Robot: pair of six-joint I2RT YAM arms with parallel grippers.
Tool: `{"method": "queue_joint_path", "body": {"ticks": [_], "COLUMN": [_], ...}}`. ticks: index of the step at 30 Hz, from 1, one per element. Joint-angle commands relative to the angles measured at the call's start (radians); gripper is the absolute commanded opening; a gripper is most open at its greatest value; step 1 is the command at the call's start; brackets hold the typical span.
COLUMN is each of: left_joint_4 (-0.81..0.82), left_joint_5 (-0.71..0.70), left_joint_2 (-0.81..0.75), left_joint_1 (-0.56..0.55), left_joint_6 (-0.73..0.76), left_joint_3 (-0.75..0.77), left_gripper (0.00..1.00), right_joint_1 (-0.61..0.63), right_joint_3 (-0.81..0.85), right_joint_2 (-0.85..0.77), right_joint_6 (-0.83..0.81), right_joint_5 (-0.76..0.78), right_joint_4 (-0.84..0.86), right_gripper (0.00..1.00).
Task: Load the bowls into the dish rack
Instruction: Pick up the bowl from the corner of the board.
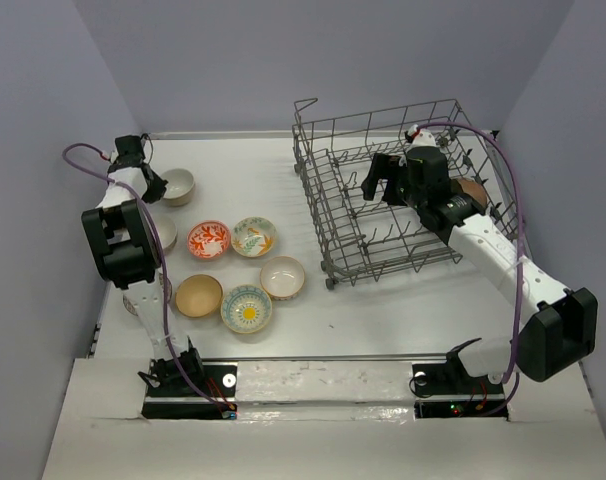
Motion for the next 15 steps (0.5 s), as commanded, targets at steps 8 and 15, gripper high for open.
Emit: {"method": "queue_joint_path", "body": {"ticks": [8, 15], "left_joint_4": [0.032, 0.012], "left_joint_5": [0.019, 0.006], "left_joint_2": [-0.071, -0.166], "left_joint_1": [-0.073, -0.153], "left_joint_6": [0.004, 0.008], "left_joint_3": [0.107, 0.171], "left_gripper": [0.00, 0.00], "right_joint_1": [0.004, 0.004], "right_joint_3": [0.020, 0.022], "right_joint_2": [0.004, -0.002], "right_joint_6": [0.002, 0.011], "right_joint_5": [0.027, 0.049], "right_joint_4": [0.037, 0.039], "right_gripper": [1.00, 1.00]}}
